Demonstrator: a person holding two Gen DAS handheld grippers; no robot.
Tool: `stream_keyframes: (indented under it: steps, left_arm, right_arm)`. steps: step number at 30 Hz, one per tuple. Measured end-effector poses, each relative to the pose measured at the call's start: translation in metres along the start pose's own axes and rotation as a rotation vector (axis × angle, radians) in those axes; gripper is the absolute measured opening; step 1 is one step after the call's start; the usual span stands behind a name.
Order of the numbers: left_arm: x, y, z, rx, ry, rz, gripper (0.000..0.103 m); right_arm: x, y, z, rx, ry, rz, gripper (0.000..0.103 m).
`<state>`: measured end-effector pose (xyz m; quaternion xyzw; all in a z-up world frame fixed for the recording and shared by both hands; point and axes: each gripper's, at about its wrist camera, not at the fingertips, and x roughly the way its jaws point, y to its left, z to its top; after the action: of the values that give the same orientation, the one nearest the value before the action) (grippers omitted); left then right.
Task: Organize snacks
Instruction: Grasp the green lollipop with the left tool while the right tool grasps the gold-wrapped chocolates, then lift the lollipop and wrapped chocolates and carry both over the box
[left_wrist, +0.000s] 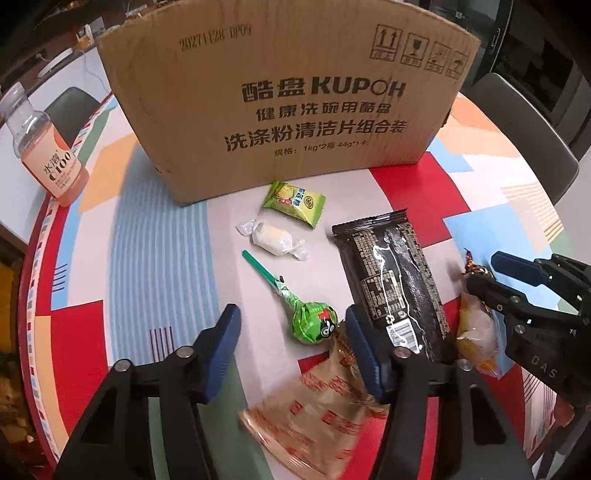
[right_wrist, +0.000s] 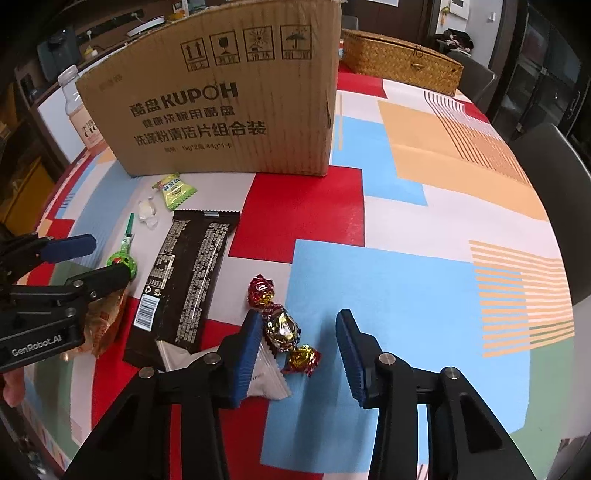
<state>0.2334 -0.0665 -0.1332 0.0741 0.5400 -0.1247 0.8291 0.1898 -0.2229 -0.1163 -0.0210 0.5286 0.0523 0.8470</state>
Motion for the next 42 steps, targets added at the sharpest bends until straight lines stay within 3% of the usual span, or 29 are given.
stream_keyframes:
  steps: [10, 14, 29, 42]
  left_arm:
    - [0.012, 0.004, 0.003, -0.030, 0.021, -0.036, 0.038]
    - [0.012, 0.003, 0.003, -0.029, 0.017, -0.042, 0.026]
    - [-0.041, 0.008, -0.002, -0.033, -0.111, -0.042, 0.026]
    - [-0.096, 0.016, 0.000, -0.047, -0.242, -0.043, 0.026]
  right_arm:
    - [0.008, 0.002, 0.006, -0.010, 0.003, 0.010, 0.025]
    - [0.008, 0.003, 0.007, -0.009, 0.003, 0.022, 0.020]
    - [-0.021, 0.013, 0.011, -0.029, -0.071, 0.037, 0.018]
    - [-0.066, 0.029, 0.029, -0.059, -0.194, 0.065, 0.018]
